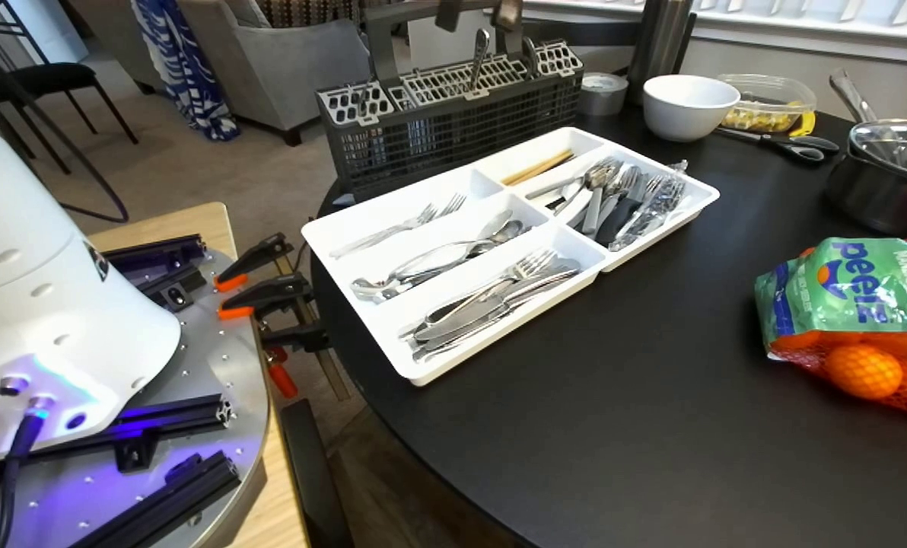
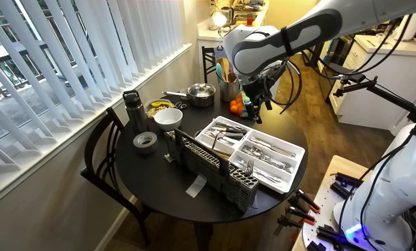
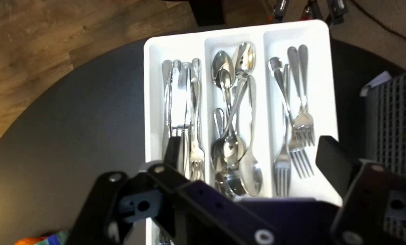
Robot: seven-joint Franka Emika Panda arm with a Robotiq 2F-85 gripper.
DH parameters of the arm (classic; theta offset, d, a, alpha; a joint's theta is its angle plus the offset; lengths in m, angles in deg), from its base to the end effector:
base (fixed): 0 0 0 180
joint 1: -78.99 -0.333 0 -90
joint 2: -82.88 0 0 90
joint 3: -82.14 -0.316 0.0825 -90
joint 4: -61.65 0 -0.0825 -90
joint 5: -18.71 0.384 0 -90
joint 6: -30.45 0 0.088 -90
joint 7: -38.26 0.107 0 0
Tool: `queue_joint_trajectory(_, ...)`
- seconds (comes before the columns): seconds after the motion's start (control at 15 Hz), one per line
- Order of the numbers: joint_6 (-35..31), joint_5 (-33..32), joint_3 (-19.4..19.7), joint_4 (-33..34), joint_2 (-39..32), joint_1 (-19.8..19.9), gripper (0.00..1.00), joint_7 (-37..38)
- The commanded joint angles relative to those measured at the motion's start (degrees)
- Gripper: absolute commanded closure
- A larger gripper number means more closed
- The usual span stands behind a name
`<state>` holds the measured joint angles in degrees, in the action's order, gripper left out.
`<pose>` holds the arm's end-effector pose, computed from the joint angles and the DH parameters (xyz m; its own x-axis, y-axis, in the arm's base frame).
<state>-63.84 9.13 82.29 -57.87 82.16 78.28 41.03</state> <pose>0.4929 -0.0118 0.3923 0.9020 -0.0264 -0.4310 0.0499 -0.9851 0.1648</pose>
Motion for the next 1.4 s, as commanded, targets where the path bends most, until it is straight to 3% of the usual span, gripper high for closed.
queue_joint_trajectory(0.0,-2.52,-0.46,-2.94,-8.24,10.17,-2.65,0.0,-4.66)
queue_joint_trajectory(0.33,-6.11,-0.8,-4.85,-10.56,14.21,-5.84,0.0,-13.19)
queue_joint_trajectory(0.4,-3.64,0.04,-4.94,-8.08,12.05,-5.29,0.0,-8.55)
queue_joint_trajectory(1.27,-4.58,0.03,-5.08,-8.81,12.81,-5.83,0.0,-11.4)
queue_joint_trajectory(1.33,-5.52,1.8,-4.69,-8.65,11.87,-6.41,0.0,-15.53)
